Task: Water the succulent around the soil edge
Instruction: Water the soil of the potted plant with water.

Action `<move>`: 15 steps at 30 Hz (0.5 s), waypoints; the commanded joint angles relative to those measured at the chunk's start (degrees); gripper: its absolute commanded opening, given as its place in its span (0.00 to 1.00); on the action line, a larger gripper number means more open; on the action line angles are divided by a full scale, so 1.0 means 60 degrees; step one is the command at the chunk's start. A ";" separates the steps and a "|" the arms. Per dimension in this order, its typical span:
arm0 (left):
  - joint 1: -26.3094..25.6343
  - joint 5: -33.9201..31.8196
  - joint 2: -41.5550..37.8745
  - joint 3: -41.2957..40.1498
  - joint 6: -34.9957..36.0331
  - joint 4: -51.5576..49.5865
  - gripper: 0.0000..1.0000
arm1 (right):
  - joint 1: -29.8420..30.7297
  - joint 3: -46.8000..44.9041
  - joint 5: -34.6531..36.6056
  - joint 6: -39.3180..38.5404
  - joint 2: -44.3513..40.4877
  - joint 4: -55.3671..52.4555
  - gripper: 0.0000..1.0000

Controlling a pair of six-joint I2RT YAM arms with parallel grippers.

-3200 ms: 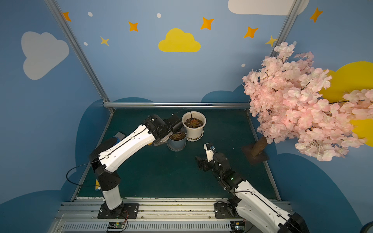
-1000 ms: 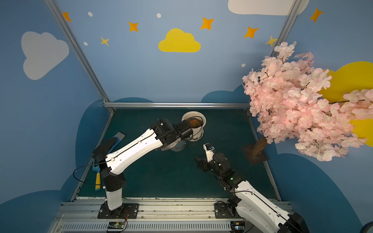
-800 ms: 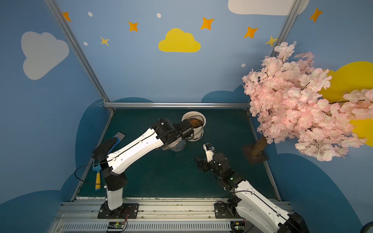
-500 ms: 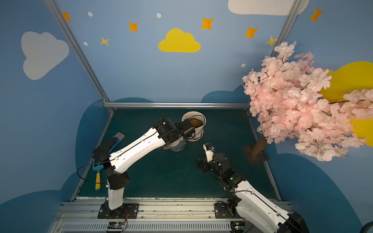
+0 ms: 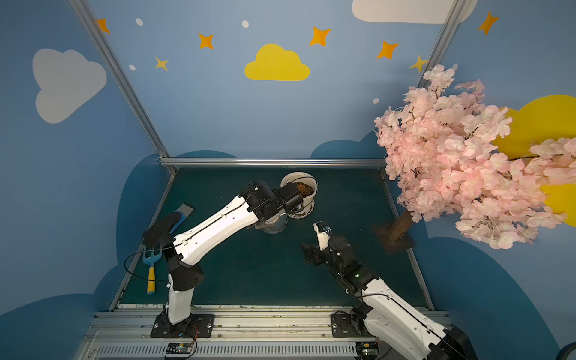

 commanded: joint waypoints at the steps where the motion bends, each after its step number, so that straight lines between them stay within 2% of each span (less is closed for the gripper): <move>1: 0.0112 -0.0263 0.0042 0.0314 0.0168 0.0197 0.03 | -0.0054 -0.0059 0.0077 -0.0043 0.0021 0.0074 0.95; 15: 0.0363 -0.0364 0.0319 0.0618 0.0464 0.0378 0.03 | -0.0156 -0.0110 0.0095 -0.0034 0.0080 0.0083 0.95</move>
